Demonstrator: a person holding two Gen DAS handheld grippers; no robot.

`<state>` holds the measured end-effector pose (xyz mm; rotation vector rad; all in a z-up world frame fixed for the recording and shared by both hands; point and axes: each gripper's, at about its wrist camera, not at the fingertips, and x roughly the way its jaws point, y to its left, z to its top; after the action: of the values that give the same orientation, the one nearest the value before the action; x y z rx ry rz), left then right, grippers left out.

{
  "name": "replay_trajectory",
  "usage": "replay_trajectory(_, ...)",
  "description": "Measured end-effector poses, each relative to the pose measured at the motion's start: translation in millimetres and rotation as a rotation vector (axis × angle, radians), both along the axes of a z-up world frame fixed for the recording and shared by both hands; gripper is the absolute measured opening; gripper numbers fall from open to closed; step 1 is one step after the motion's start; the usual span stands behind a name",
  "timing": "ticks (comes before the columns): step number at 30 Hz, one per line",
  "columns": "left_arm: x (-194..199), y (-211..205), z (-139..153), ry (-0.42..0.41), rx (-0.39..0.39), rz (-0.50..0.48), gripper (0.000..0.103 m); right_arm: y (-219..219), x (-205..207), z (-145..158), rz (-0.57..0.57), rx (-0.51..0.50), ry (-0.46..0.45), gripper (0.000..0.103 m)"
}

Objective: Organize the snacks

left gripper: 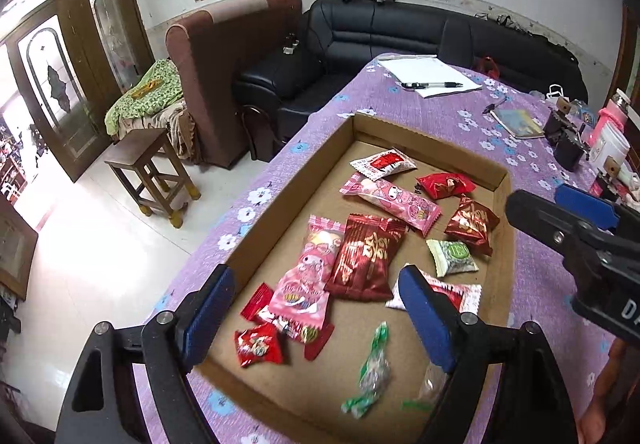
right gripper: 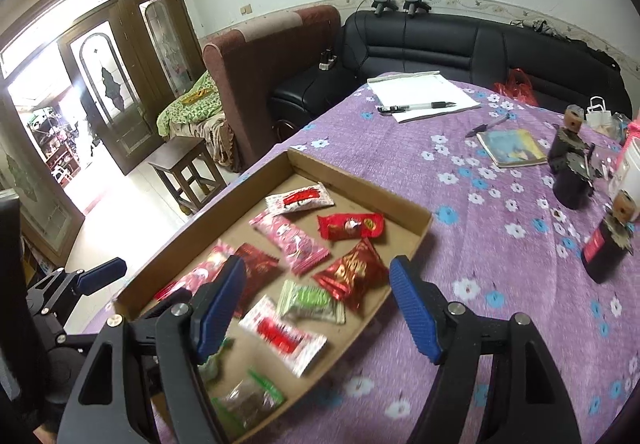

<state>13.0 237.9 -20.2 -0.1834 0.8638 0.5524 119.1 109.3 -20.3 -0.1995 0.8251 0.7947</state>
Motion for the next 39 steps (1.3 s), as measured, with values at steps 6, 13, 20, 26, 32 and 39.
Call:
replay_trajectory(6, -19, -5, 8, -0.028, 0.008, 0.007, 0.087, -16, -29, 14, 0.005, 0.018, -0.032, 0.085)
replay_trajectory(13, -41, -11, 14, -0.059, 0.016, 0.008, 0.090, -31, -59, 19, 0.013, 0.032, -0.049, 0.087)
replay_trajectory(20, -56, -20, 19, -0.072, 0.022, -0.001, 0.093, -47, -84, 21, 0.017, 0.049, -0.054, 0.088)
replay_trajectory(26, -63, -30, 21, -0.075, 0.029, -0.010, 0.093, -61, -99, 19, 0.005, 0.061, -0.055, 0.089)
replay_trajectory(32, -69, -38, 24, -0.084, 0.031, -0.022, 0.093, -79, -107, 15, -0.022, 0.075, -0.050, 0.089)
replay_trajectory(39, -77, -42, 22, -0.096, 0.040, -0.027, 0.094, -96, -113, 5, -0.057, 0.065, -0.053, 0.092)
